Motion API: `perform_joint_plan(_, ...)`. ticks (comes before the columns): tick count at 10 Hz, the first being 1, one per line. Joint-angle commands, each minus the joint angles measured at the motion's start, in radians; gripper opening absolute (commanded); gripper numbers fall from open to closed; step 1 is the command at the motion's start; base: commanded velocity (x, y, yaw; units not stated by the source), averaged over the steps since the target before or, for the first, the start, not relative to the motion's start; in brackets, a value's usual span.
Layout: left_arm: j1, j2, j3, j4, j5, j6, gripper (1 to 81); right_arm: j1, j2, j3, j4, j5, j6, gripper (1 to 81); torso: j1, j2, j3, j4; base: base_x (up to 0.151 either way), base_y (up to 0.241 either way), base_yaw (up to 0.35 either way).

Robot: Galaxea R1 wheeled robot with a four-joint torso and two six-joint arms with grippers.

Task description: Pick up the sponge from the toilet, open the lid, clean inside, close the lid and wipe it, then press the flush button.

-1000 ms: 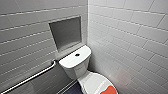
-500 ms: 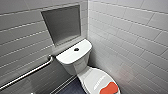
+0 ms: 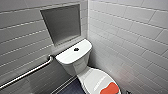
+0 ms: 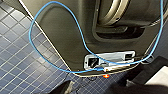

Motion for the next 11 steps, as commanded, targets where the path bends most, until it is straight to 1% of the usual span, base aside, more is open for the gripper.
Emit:
perform_joint_plan(1, 0.039, -0.004, 0.004, -0.004, 0.085, -0.003, 81.1, 0.101, -0.004, -0.013, 0.033, -0.049, 0.004, 81.1, 0.0, 0.0, 0.0, 0.0, 0.0, 0.0, 0.0)
perform_joint_plan(2, 0.039, -0.004, 0.004, -0.004, 0.085, -0.003, 81.1, 0.109, 0.027, -0.056, 0.042, -0.089, 0.004, 81.1, 0.0, 0.0, 0.0, 0.0, 0.0, 0.0, 0.0)
perform_joint_plan(3, 0.039, -0.004, 0.004, -0.004, 0.085, -0.005, 81.1, 0.118, 0.047, -0.084, 0.042, -0.098, 0.004, 81.1, 0.0, 0.0, 0.0, 0.0, 0.0, 0.0, 0.0)
perform_joint_plan(4, 0.039, -0.003, 0.004, -0.005, 0.088, -0.005, 81.1, 0.126, 0.064, -0.102, 0.045, -0.097, 0.013, 81.1, 0.0, 0.0, -0.053, 0.0, 0.0, 0.0, 0.0)
perform_joint_plan(5, 0.041, 0.006, 0.004, -0.004, 0.093, -0.005, 81.1, 0.137, 0.064, -0.106, 0.045, -0.094, 0.031, 81.1, 0.0, 0.0, -0.095, 0.0, 0.0, 0.0, 0.0)
perform_joint_plan(6, 0.041, 0.019, 0.004, -0.002, 0.097, -0.005, 81.1, 0.155, 0.056, -0.099, 0.045, -0.094, 0.051, 81.1, 0.0, -0.001, -0.015, 0.0, 0.0, 0.0, 0.0)
perform_joint_plan(8, 0.041, 0.026, 0.004, -0.001, 0.097, -0.002, 81.1, 0.169, 0.046, -0.09, 0.047, -0.091, 0.057, 81.1, 0.001, 0.0, -0.048, 0.0, 0.0, 0.0, 0.0)
perform_joint_plan(11, 0.041, 0.022, 0.004, -0.002, 0.097, -0.003, 81.1, 0.184, 0.046, -0.099, 0.042, -0.084, 0.105, 81.1, 0.001, 0.0, -0.057, 0.0, 0.0, 0.0, 0.0)
